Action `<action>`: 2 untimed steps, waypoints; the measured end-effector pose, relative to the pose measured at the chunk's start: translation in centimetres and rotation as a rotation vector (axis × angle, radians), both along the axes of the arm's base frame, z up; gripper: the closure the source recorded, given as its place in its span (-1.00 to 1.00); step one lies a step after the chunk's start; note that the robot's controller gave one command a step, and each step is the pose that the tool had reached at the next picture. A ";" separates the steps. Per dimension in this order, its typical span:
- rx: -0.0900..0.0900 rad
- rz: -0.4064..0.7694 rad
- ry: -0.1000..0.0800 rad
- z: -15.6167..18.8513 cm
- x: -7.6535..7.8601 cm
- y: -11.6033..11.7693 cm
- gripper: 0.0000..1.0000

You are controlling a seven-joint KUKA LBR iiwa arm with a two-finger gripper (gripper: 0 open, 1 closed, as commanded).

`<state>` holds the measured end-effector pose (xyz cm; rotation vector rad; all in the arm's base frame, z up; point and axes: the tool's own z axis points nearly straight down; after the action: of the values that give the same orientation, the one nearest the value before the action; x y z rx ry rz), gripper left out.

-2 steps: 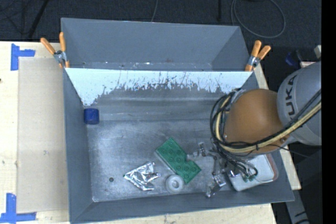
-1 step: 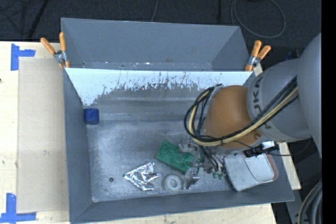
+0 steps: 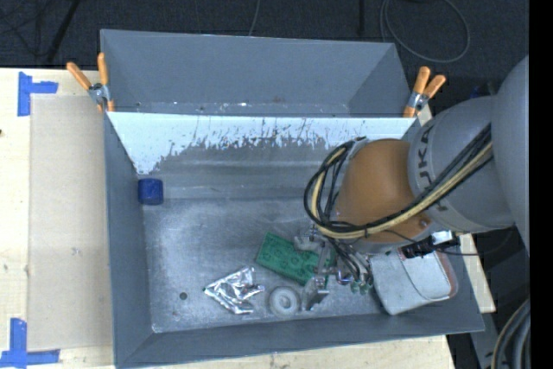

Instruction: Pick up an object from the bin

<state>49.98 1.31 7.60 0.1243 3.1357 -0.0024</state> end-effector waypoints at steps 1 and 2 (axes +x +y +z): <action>0.000 0.001 -0.018 0.3 0.5 0.0 1.00; 0.001 0.002 -0.001 1.2 0.6 0.0 1.00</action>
Offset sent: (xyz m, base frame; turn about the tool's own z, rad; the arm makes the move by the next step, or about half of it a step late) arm 0.0000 0.0000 0.0000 0.0000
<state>50.63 1.30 8.78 0.1216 3.1348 -0.0009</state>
